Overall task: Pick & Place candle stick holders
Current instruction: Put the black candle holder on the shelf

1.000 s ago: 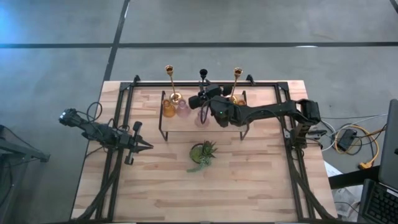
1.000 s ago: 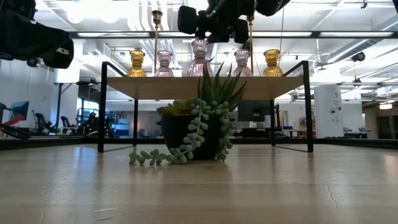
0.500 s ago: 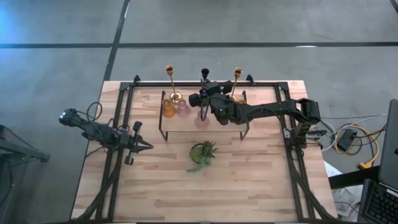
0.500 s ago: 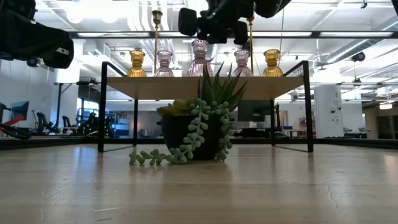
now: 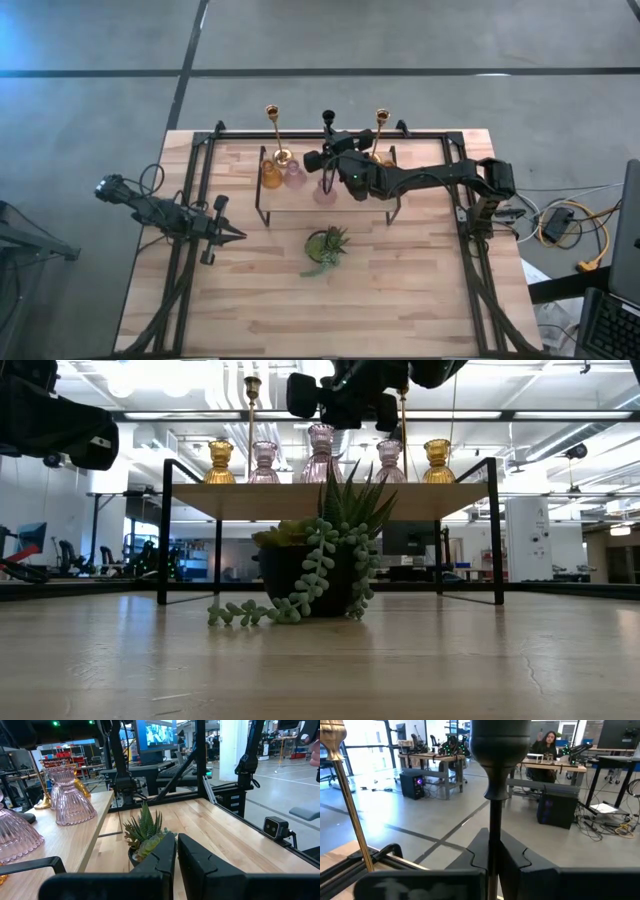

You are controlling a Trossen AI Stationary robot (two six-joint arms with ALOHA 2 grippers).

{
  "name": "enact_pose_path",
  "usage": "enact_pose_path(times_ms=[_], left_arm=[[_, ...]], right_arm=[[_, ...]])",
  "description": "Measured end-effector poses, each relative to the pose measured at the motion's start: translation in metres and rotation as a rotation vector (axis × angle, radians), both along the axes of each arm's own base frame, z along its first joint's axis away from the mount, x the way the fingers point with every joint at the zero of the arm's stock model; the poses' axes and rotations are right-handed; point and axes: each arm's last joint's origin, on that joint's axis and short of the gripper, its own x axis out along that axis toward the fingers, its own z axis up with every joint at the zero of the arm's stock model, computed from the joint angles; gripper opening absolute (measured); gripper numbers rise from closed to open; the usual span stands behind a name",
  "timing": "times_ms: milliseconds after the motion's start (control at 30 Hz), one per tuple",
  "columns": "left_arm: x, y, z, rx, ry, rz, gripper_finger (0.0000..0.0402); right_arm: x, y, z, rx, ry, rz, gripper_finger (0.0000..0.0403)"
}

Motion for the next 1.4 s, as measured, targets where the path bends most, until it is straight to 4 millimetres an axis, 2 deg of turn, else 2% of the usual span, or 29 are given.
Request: enact_pose_path(times_ms=[500, 767, 1400], left_arm=[[0.000, 0.000, 0.000, 0.000, 0.000, 0.000, 0.0026], [0.000, 0.000, 0.000, 0.000, 0.000, 0.000, 0.0026], [0.000, 0.000, 0.000, 0.000, 0.000, 0.000, 0.0026]], right_arm=[[-0.004, 0.009, 0.010, -0.012, 0.000, 0.022, 0.0011], [-0.005, 0.009, 0.004, 0.008, 0.022, 0.019, 0.0011], [-0.004, 0.008, 0.003, 0.017, 0.005, 0.018, 0.0013]])
